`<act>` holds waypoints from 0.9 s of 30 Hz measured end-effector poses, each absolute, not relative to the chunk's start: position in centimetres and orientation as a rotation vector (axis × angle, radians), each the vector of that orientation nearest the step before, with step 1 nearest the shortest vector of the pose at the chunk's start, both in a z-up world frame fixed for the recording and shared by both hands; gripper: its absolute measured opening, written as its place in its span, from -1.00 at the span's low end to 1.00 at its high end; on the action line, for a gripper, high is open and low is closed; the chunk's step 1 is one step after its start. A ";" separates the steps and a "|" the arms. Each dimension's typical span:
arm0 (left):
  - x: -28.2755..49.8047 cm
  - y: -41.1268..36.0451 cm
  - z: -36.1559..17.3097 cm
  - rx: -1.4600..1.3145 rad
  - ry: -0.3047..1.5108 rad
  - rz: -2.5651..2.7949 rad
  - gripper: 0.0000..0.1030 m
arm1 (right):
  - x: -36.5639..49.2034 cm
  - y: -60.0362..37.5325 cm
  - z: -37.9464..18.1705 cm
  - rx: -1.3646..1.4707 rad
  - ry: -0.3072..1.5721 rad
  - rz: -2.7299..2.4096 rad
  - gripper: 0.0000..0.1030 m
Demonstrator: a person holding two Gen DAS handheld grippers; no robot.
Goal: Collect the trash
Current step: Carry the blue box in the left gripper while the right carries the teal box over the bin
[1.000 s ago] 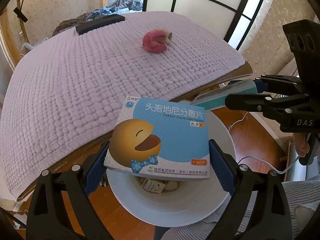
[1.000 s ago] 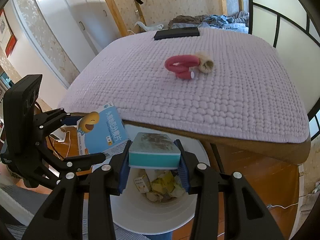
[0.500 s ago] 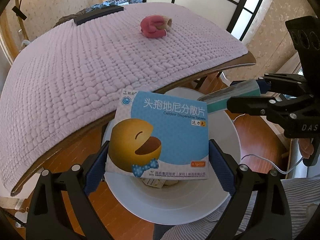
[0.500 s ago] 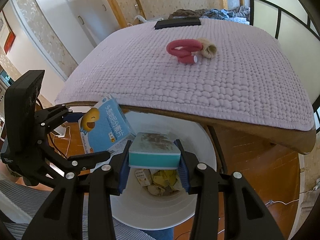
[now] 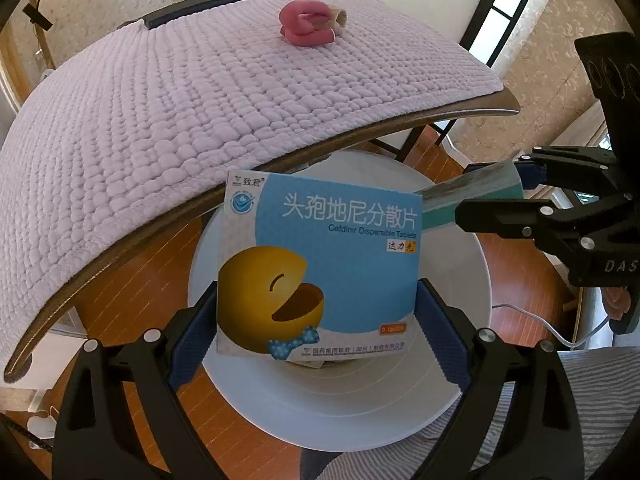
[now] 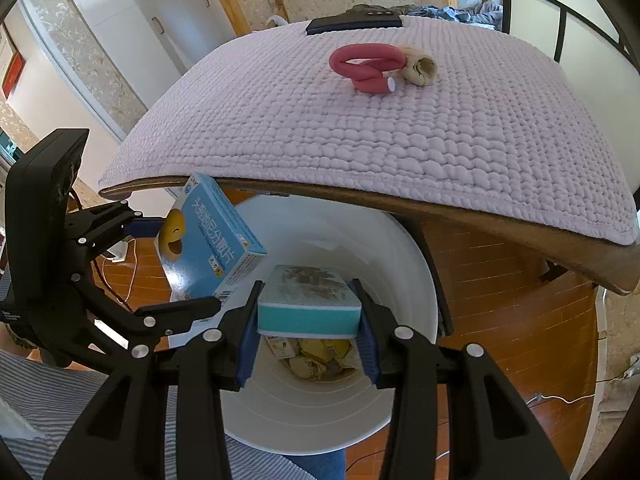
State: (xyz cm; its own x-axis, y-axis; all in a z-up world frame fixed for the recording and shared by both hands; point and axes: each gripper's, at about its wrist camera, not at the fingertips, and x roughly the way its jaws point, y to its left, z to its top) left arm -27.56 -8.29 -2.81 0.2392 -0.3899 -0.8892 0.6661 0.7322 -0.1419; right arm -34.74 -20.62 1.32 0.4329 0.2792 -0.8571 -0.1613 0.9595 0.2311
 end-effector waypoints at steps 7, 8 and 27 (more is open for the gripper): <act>-28.2 -8.3 -3.6 0.297 1.133 -0.728 0.82 | -34.4 -20.4 0.6 0.115 1.103 0.277 -0.20; -28.3 -8.3 -3.7 0.297 1.135 -0.727 0.82 | -34.3 -20.3 0.5 0.115 1.105 0.277 -0.20; -27.7 -9.5 -5.7 0.311 1.193 -0.691 0.82 | -33.1 -18.8 -2.0 0.112 1.143 0.249 -0.20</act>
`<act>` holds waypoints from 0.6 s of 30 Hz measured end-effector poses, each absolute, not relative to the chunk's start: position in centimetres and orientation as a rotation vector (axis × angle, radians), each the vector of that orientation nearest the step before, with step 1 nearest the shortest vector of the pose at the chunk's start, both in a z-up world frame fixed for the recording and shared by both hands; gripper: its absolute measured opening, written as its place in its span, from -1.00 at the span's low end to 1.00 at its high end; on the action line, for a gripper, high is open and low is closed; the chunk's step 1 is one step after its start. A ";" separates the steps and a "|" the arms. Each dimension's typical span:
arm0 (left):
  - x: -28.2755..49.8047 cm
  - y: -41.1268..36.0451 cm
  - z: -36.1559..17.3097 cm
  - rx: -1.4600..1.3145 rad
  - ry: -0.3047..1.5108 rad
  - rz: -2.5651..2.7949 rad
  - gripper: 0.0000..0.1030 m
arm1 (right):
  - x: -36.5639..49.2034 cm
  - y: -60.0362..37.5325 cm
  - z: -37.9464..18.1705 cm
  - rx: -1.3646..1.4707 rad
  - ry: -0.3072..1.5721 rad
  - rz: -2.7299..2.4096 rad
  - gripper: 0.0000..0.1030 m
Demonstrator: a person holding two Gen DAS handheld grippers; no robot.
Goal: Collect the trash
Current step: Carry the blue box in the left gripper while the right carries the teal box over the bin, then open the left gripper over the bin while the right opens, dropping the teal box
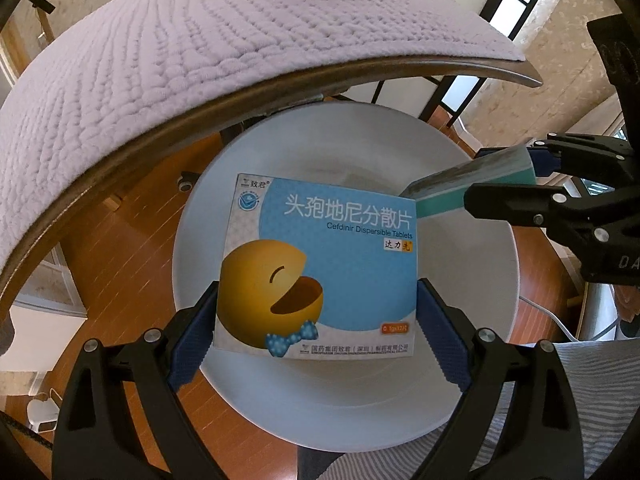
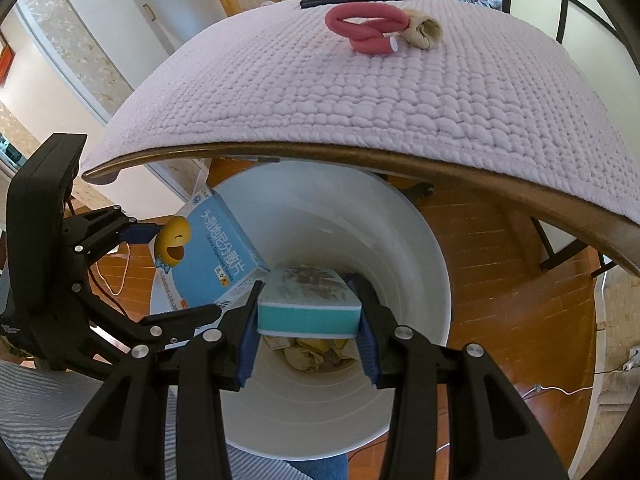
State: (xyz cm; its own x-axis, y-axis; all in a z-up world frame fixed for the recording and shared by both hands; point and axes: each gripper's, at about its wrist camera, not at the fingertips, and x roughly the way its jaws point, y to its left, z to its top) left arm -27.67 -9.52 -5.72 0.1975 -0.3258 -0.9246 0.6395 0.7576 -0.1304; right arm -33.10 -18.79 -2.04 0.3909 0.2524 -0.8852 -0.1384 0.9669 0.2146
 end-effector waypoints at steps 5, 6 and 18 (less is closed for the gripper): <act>-27.1 -9.6 -6.1 0.317 1.197 -0.685 0.82 | -32.9 -18.1 -2.7 0.114 1.154 0.243 -0.20; -27.2 -9.7 -6.2 0.319 1.198 -0.683 0.82 | -32.9 -18.1 -2.8 0.115 1.155 0.242 -0.20; -27.1 -9.9 -7.3 0.329 1.205 -0.667 0.82 | -32.3 -17.8 -3.7 0.128 1.174 0.235 -0.20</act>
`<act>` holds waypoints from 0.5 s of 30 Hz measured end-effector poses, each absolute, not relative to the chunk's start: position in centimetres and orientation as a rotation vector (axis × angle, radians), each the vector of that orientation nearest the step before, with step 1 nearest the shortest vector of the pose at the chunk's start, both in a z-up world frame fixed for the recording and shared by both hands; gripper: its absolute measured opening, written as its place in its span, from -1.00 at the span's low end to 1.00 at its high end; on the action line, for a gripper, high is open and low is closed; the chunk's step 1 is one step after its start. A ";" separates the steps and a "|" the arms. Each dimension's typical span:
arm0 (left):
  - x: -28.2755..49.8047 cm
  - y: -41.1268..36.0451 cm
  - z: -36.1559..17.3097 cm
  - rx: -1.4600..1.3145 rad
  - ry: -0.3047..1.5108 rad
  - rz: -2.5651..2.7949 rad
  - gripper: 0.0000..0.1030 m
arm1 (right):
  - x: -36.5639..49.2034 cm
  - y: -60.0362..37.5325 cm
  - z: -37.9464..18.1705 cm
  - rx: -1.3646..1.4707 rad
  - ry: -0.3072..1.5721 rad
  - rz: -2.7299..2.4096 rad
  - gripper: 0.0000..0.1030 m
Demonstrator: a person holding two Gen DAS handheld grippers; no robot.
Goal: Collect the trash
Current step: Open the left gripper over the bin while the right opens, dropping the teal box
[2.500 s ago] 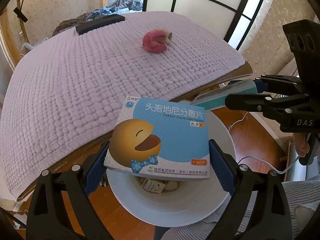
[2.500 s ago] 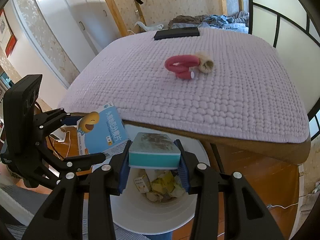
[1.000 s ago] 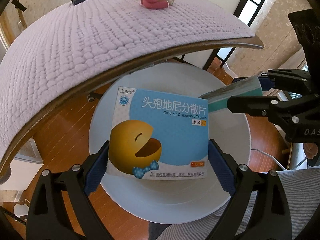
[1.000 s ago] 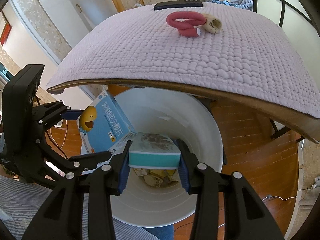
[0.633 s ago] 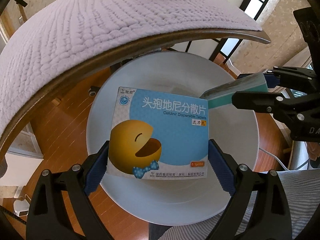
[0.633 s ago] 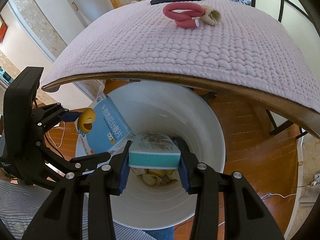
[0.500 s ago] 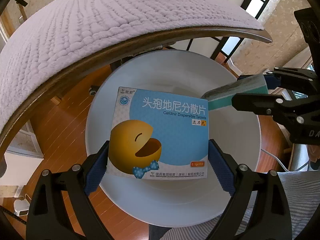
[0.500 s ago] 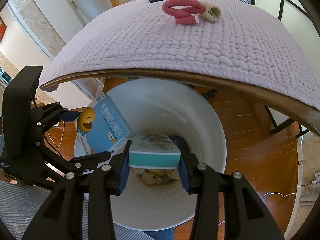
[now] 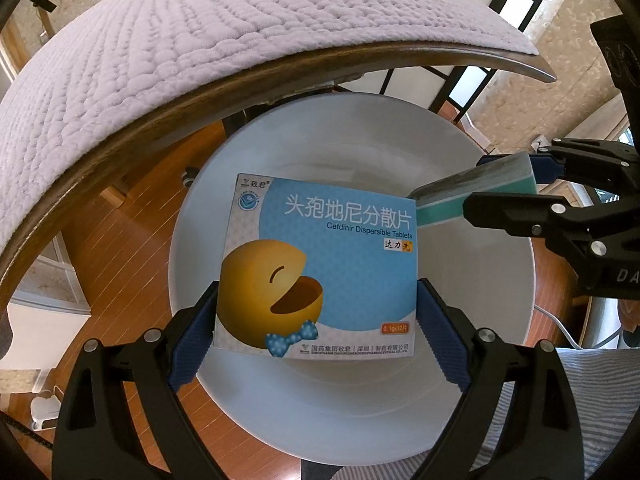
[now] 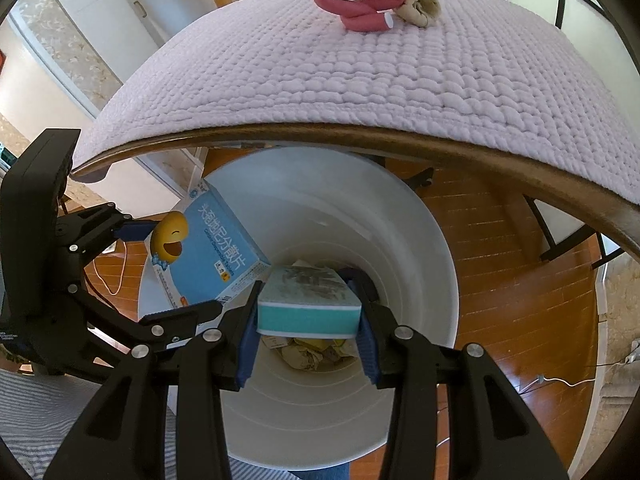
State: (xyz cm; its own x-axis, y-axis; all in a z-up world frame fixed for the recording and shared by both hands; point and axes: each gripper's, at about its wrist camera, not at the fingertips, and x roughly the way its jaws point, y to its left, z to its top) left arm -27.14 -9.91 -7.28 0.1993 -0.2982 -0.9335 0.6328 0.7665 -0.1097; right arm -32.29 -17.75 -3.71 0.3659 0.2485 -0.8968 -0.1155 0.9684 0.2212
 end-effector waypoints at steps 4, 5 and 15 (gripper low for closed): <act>-27.1 -10.0 -7.5 0.336 1.210 -0.665 0.82 | -32.2 -17.9 -3.8 0.127 1.182 0.237 -0.19; -27.0 -10.1 -7.6 0.343 1.210 -0.656 0.83 | -32.2 -17.8 -3.9 0.126 1.184 0.234 -0.13; -27.1 -9.2 -5.2 0.310 1.168 -0.685 0.83 | -32.3 -20.8 -0.2 0.170 1.091 0.179 0.08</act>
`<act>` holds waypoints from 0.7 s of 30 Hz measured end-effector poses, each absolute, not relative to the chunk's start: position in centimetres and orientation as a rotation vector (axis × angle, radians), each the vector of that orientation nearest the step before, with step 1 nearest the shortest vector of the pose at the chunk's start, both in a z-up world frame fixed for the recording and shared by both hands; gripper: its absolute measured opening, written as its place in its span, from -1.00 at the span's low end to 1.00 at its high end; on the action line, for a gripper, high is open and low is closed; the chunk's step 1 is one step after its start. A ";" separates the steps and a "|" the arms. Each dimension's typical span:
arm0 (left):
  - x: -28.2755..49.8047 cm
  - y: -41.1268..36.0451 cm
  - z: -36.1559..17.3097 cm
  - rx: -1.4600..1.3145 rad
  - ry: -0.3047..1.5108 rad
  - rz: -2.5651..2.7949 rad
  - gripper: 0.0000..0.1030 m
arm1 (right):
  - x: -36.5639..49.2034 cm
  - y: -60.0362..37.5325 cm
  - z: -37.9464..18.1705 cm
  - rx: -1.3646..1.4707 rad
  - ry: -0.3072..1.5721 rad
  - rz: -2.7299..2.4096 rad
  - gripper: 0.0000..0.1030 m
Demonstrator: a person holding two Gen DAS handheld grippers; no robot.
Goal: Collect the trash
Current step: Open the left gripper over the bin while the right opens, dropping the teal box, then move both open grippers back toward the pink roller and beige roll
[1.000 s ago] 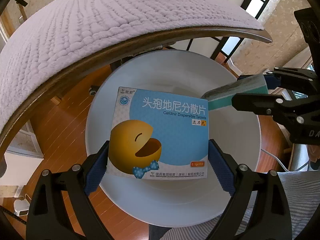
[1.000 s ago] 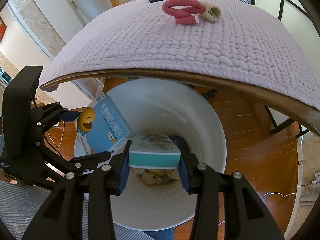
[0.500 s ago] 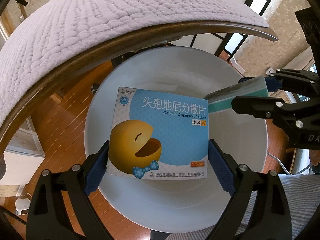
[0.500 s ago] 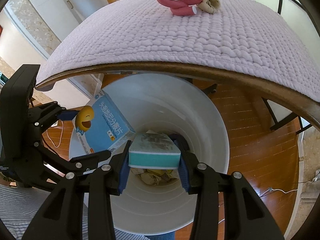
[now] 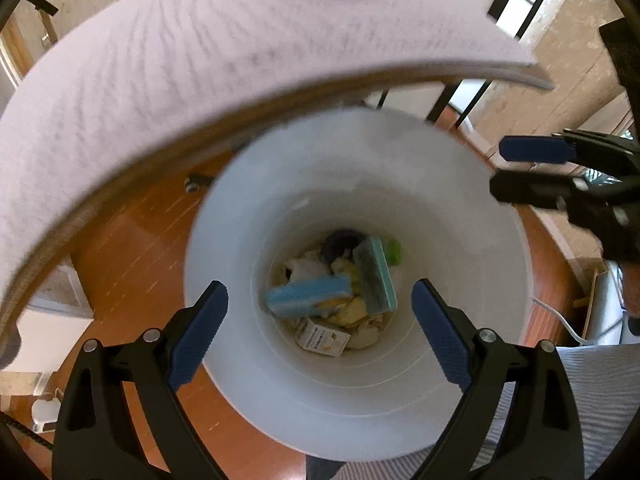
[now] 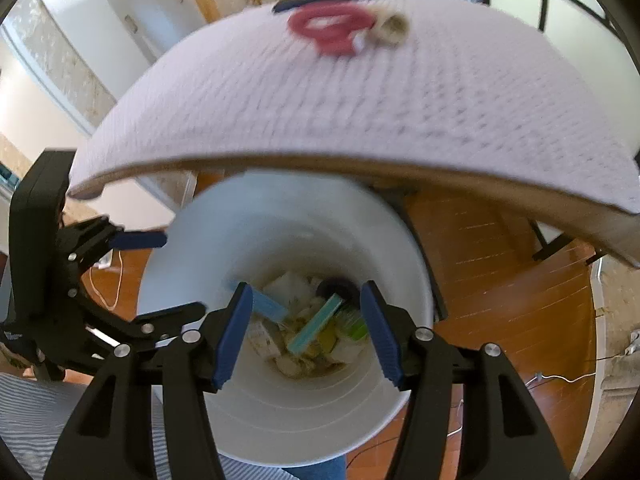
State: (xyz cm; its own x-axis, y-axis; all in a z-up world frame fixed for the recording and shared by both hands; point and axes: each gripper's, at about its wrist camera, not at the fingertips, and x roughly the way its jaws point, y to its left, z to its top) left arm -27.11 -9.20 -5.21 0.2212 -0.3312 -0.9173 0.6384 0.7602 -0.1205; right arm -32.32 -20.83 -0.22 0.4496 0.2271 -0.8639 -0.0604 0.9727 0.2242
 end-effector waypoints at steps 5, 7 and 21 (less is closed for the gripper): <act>-26.9 -8.6 0.3 0.226 1.052 -0.759 0.90 | -31.3 -23.9 4.3 0.226 0.966 0.126 0.25; -26.4 -8.6 2.2 0.198 0.998 -0.766 0.97 | -30.4 -25.2 6.0 0.231 0.911 0.102 0.35; -19.2 -14.2 5.1 0.178 0.839 -0.719 0.97 | -18.8 -29.8 7.3 0.238 0.866 0.093 0.46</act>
State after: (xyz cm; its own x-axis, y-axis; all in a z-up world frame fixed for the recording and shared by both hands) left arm -19.22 -14.16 5.06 0.4506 -0.5108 -0.7322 0.6451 0.7532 -0.1285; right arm -18.79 -29.76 7.30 0.6459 0.1771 -0.7426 0.0156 0.9695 0.2447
